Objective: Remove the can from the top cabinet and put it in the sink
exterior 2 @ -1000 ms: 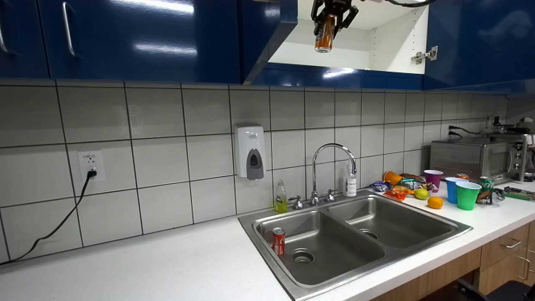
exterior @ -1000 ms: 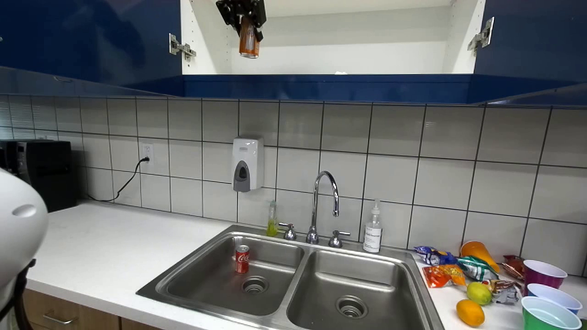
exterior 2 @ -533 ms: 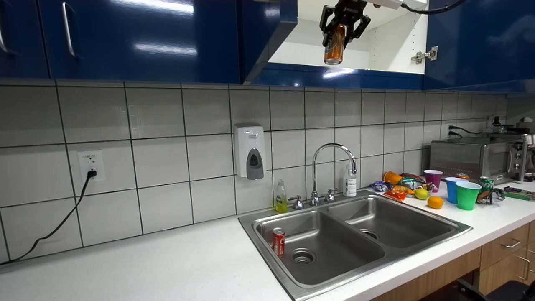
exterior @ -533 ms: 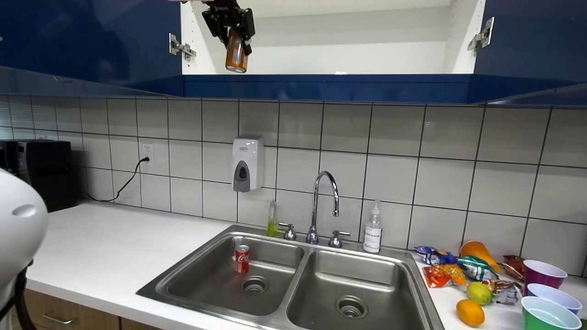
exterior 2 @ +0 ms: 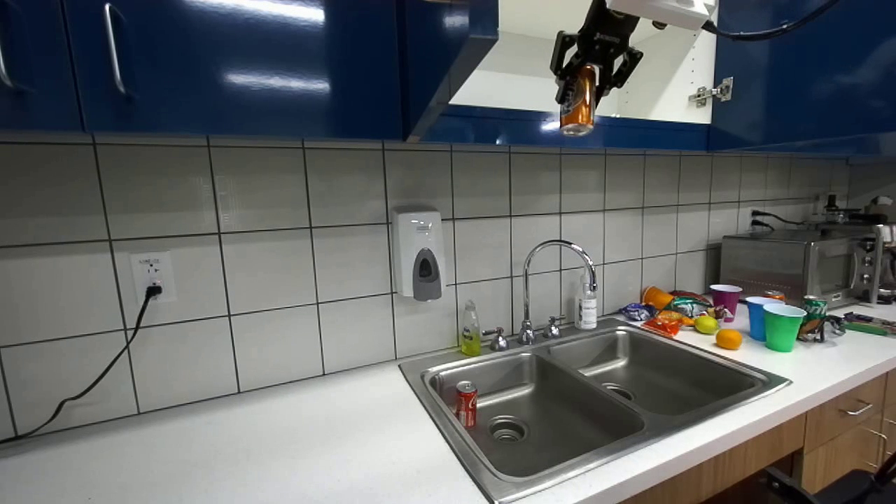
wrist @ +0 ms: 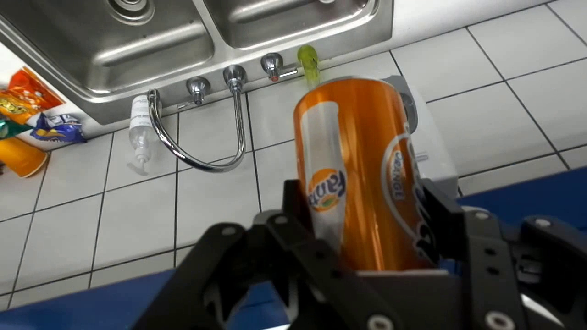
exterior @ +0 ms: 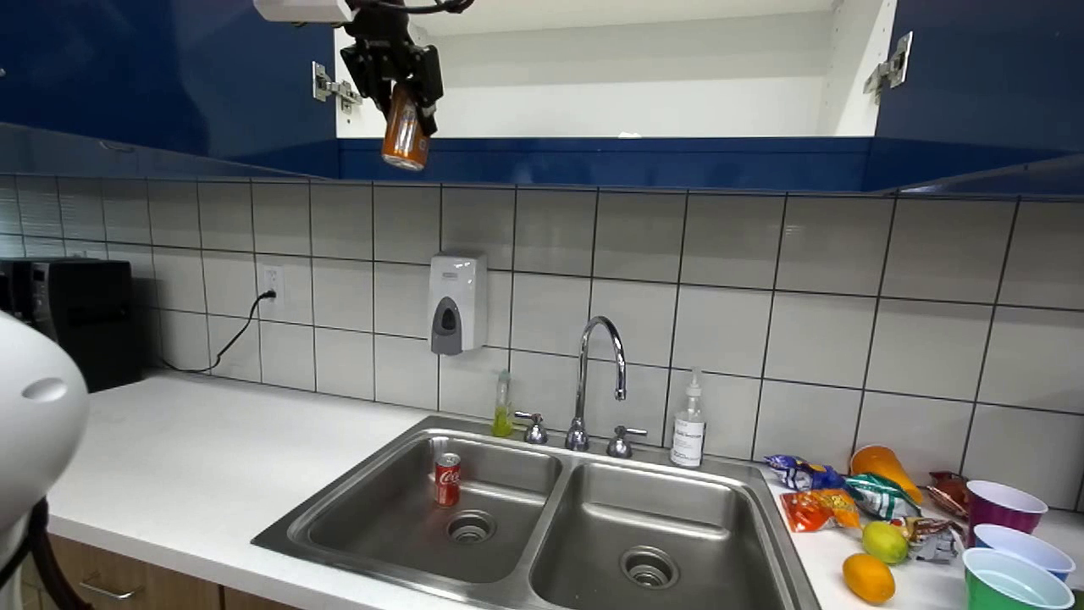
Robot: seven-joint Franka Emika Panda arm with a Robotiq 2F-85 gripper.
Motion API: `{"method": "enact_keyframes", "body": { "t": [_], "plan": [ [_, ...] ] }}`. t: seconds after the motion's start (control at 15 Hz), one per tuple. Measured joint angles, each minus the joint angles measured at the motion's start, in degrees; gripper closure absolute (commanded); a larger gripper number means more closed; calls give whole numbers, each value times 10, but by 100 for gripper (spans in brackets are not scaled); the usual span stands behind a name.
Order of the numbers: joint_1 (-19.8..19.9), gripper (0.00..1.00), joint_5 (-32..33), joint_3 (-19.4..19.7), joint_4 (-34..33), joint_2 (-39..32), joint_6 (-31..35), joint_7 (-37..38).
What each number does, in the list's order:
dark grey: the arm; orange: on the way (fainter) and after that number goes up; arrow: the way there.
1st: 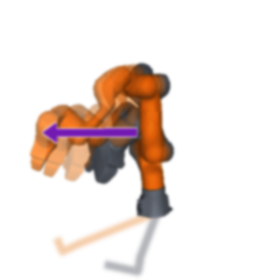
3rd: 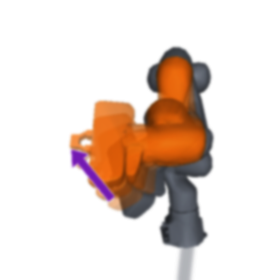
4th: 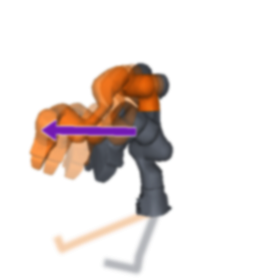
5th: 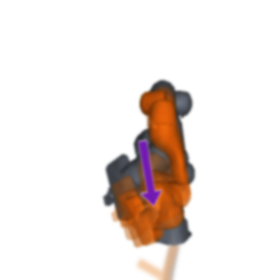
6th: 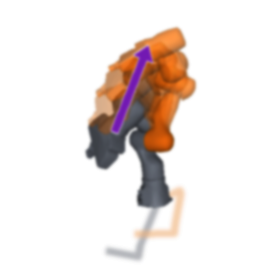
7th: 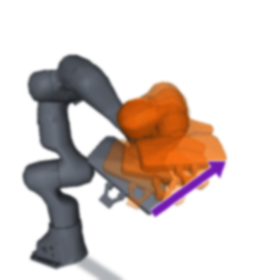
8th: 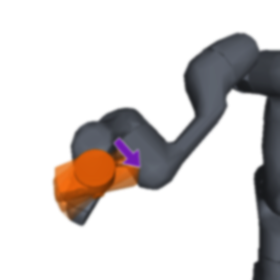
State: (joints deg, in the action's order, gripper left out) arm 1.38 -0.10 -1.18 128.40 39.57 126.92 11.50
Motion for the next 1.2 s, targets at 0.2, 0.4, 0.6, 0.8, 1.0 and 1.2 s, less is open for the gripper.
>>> {"method": "enact_keyframes", "body": {
  "t": [0.2,0.4,0.6,0.8,1.0,1.2],
  "plan": [
    [0,62,-7,-1,37,31,-23,0],
    [0,62,-18,-1,64,50,-51,0],
    [0,62,-23,-1,79,60,-75,0],
    [0,62,-23,-1,87,61,-94,0],
    [0,62,-23,-1,94,61,-114,-5],
    [0,62,-22,-1,98,58,-130,-15]
  ]
}}
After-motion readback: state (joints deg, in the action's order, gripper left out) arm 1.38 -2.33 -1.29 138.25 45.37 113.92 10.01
